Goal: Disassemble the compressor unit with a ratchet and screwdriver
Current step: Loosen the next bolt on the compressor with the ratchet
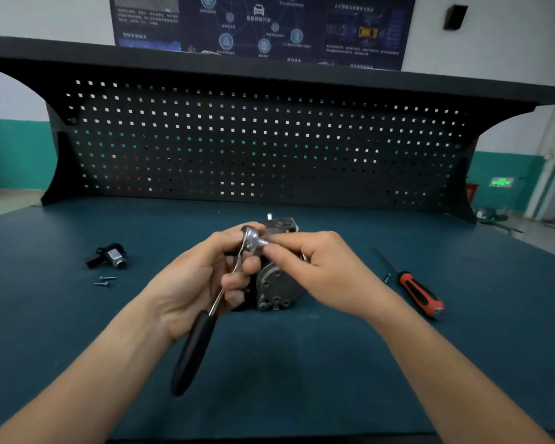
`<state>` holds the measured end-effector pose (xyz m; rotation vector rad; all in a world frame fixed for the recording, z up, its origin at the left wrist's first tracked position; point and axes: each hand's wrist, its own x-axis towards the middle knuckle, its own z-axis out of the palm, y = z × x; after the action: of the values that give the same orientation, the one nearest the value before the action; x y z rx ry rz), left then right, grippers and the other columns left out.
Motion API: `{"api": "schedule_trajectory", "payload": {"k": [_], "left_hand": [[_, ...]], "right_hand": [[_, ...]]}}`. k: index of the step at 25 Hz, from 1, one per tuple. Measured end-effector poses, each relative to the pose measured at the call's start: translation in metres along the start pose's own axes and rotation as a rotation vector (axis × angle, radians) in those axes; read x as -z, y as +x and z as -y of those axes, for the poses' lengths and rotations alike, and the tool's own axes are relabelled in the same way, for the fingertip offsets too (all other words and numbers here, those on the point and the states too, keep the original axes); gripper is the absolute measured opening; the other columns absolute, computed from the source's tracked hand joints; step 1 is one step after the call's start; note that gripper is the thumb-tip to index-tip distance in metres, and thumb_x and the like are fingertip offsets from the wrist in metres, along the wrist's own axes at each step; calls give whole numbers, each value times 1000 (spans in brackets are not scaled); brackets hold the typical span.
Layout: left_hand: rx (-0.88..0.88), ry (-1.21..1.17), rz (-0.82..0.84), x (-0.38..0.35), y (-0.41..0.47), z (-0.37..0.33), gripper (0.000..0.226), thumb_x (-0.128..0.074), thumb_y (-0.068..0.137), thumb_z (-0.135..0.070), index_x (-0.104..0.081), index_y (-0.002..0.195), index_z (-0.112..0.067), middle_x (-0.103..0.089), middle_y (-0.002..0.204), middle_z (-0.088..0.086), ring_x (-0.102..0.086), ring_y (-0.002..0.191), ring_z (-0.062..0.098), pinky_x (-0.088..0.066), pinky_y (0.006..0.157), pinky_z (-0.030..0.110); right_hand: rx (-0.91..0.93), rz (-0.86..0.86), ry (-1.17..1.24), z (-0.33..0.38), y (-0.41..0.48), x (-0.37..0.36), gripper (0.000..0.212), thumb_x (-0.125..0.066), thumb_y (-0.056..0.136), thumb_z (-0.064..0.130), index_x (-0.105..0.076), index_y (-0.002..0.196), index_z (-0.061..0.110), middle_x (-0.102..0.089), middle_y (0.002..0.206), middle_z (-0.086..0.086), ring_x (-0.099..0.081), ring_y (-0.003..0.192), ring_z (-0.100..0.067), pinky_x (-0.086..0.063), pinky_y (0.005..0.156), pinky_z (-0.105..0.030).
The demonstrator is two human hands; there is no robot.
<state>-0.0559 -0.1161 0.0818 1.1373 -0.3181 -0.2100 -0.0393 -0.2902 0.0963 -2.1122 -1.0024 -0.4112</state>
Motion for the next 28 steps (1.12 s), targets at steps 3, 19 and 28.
{"api": "schedule_trajectory", "payload": {"k": [3, 19, 28], "left_hand": [[-14, 25, -14, -3, -2, 15, 20, -52, 71, -27, -72, 70, -25, -47, 48, -2, -31, 27, 1, -28, 30, 7], [205, -561, 239, 70, 2, 38, 51, -12, 103, -33, -43, 139, -13, -56, 118, 18, -40, 76, 13, -42, 81, 25], [220, -700, 321, 84, 16, 35, 35, -38, 100, -25, -60, 124, -12, -65, 100, 15, -64, 72, 21, -49, 67, 25]], "right_hand": [[153, -20, -284, -3, -8, 0, 23, -53, 93, 26, -66, 82, 10, -41, 51, 12, -36, 53, -9, -31, 51, -24], [-908, 261, -949, -187, 14, 35, 20, -50, 90, 16, -57, 108, 10, -60, 113, -7, -58, 97, -26, -39, 69, -30], [-871, -64, -549, -158, 12, 44, 24, -33, 91, 22, -43, 73, 11, -52, 88, -10, -47, 83, -27, -33, 68, -30]]}}
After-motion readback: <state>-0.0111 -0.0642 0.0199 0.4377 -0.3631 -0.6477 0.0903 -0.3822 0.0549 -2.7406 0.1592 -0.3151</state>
